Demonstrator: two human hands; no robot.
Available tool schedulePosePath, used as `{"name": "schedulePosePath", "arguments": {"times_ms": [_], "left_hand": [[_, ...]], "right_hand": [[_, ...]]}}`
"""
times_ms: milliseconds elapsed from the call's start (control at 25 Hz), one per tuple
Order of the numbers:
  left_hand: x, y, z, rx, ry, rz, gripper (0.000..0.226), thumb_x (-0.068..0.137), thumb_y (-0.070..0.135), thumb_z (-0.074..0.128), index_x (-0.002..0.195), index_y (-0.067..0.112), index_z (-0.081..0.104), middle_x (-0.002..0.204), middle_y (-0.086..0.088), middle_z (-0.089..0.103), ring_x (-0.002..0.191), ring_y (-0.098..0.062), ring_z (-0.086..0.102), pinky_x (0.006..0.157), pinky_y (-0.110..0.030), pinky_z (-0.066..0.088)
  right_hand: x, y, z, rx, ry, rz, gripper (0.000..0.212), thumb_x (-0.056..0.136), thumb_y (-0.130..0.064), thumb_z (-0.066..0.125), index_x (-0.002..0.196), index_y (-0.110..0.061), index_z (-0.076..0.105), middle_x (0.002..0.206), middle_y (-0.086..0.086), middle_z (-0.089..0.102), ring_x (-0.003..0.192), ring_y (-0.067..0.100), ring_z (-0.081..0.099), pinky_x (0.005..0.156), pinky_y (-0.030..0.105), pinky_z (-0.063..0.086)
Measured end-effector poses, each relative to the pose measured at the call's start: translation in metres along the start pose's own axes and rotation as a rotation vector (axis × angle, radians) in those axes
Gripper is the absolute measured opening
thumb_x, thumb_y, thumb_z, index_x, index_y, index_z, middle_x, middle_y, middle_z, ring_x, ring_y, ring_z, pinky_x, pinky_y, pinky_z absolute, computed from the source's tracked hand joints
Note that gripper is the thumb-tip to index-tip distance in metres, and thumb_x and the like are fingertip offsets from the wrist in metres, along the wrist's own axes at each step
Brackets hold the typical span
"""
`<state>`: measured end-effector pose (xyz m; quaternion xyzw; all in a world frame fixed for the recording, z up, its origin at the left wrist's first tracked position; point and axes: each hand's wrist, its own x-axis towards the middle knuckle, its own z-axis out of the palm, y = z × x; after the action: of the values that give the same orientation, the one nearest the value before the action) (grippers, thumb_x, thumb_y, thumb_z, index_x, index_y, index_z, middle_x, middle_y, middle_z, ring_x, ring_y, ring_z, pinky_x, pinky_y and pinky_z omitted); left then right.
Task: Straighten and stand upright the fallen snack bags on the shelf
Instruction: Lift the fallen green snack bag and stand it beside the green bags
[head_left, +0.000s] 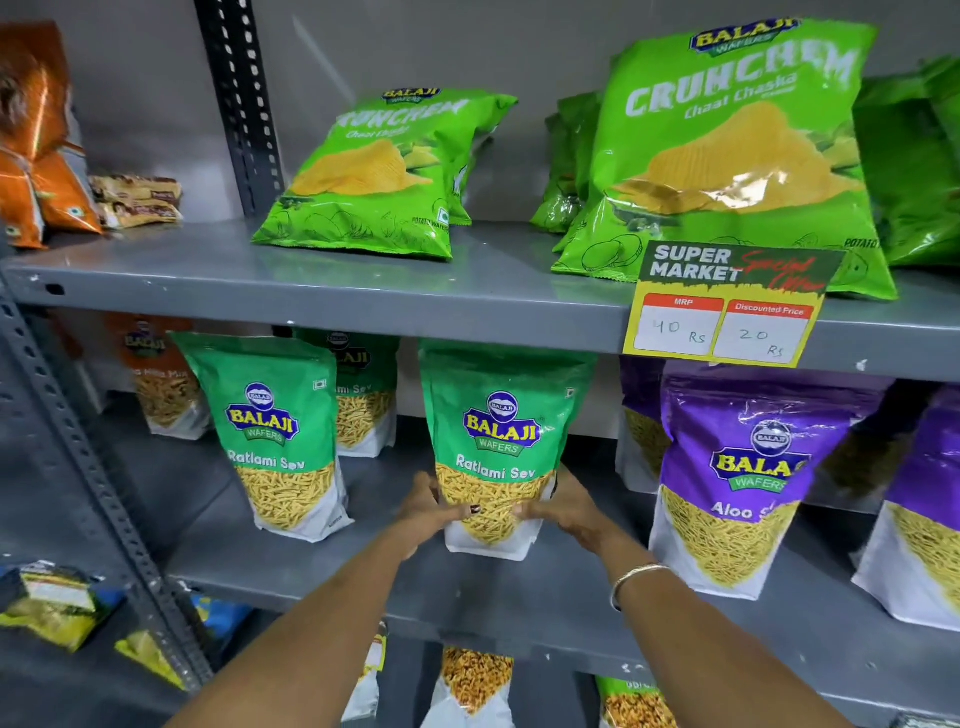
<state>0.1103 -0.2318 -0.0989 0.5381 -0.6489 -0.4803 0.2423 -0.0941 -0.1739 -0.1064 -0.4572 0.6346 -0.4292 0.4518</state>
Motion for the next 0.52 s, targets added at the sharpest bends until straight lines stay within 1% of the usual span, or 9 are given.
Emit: {"name": "schedulePosePath", "arguments": {"times_ms": [40,80,120,160,240,320,400,480,520], "left_hand": [[-0.003,-0.001,-0.007,0.028,-0.022,-0.003,0.048,0.075,0.016,0.075,0.104,0.010,0.037,0.104,-0.007,0.053,0.093,-0.019,0.050,0.081,-0.032,0.042],[-0.007,-0.001,-0.017,0.070,-0.051,-0.019,0.052,0.076,0.019,0.074,0.112,0.008,0.039,0.110,-0.008,0.052,0.099,-0.020,0.049,0.084,-0.032,0.042],[-0.011,-0.002,-0.030,0.131,-0.084,-0.053,0.055,0.077,0.023,0.072,0.119,0.006,0.041,0.111,-0.007,0.050,0.101,-0.020,0.048,0.083,-0.031,0.042],[-0.014,-0.005,-0.048,0.198,-0.133,-0.114,0.053,0.080,0.027,0.069,0.122,0.006,0.044,0.106,-0.005,0.050,0.098,-0.019,0.049,0.080,-0.031,0.043],[-0.018,-0.015,-0.091,0.340,-0.331,-0.313,0.035,0.087,0.038,0.057,0.105,0.009,0.052,0.087,-0.001,0.050,0.083,-0.016,0.051,0.083,-0.033,0.046],[-0.016,-0.029,-0.137,0.446,-0.440,-0.500,0.036,0.089,0.048,0.047,0.079,0.013,0.049,0.077,0.001,0.046,0.072,-0.011,0.050,0.088,-0.032,0.045],[-0.007,-0.052,-0.182,0.488,-0.407,-0.570,0.042,0.088,0.051,0.047,0.079,0.010,0.047,0.082,-0.004,0.049,0.089,-0.016,0.057,0.089,-0.031,0.043],[0.003,-0.074,-0.219,0.442,-0.338,-0.595,0.043,0.089,0.046,0.050,0.101,0.005,0.046,0.098,-0.012,0.052,0.123,-0.023,0.051,0.099,-0.032,0.042],[0.010,-0.085,-0.231,0.382,-0.293,-0.551,0.046,0.088,0.041,0.054,0.115,0.005,0.044,0.115,-0.014,0.053,0.133,-0.025,0.043,0.105,-0.033,0.040]], "right_hand": [[-0.006,-0.008,-0.002,-0.126,-0.020,0.080,0.054,0.056,-0.012,0.087,0.103,-0.010,0.060,0.094,0.008,0.074,0.075,0.011,0.071,0.068,0.023,0.058],[-0.010,-0.012,-0.003,-0.220,-0.067,0.205,0.028,0.066,-0.007,0.080,0.088,-0.010,0.062,0.068,0.007,0.073,0.048,0.007,0.064,0.047,0.016,0.050],[-0.014,-0.016,-0.003,-0.293,-0.122,0.351,0.013,0.073,-0.005,0.072,0.077,-0.008,0.060,0.048,0.006,0.066,0.030,0.009,0.054,0.035,0.015,0.042],[-0.016,-0.021,0.002,-0.330,-0.193,0.481,0.011,0.075,-0.006,0.068,0.071,-0.005,0.058,0.041,0.009,0.061,0.025,0.014,0.052,0.031,0.017,0.042],[-0.015,-0.035,0.028,-0.413,-0.329,0.628,0.015,0.077,-0.011,0.067,0.068,0.000,0.060,0.054,0.018,0.061,0.034,0.024,0.060,0.036,0.027,0.051],[-0.001,-0.047,0.073,-0.485,-0.414,0.630,0.020,0.079,-0.017,0.069,0.068,-0.001,0.064,0.063,0.017,0.063,0.042,0.024,0.066,0.043,0.033,0.057],[0.015,-0.058,0.129,-0.503,-0.439,0.612,0.025,0.073,-0.025,0.076,0.068,-0.005,0.061,0.059,0.011,0.062,0.041,0.018,0.063,0.046,0.031,0.058],[0.024,-0.069,0.180,-0.508,-0.411,0.546,0.039,0.063,-0.034,0.082,0.061,-0.013,0.048,0.041,0.000,0.056,0.031,0.009,0.050,0.042,0.023,0.046],[0.026,-0.073,0.201,-0.499,-0.343,0.454,0.037,0.068,-0.033,0.079,0.066,-0.017,0.046,0.043,-0.007,0.061,0.035,0.006,0.053,0.045,0.024,0.042]]}}
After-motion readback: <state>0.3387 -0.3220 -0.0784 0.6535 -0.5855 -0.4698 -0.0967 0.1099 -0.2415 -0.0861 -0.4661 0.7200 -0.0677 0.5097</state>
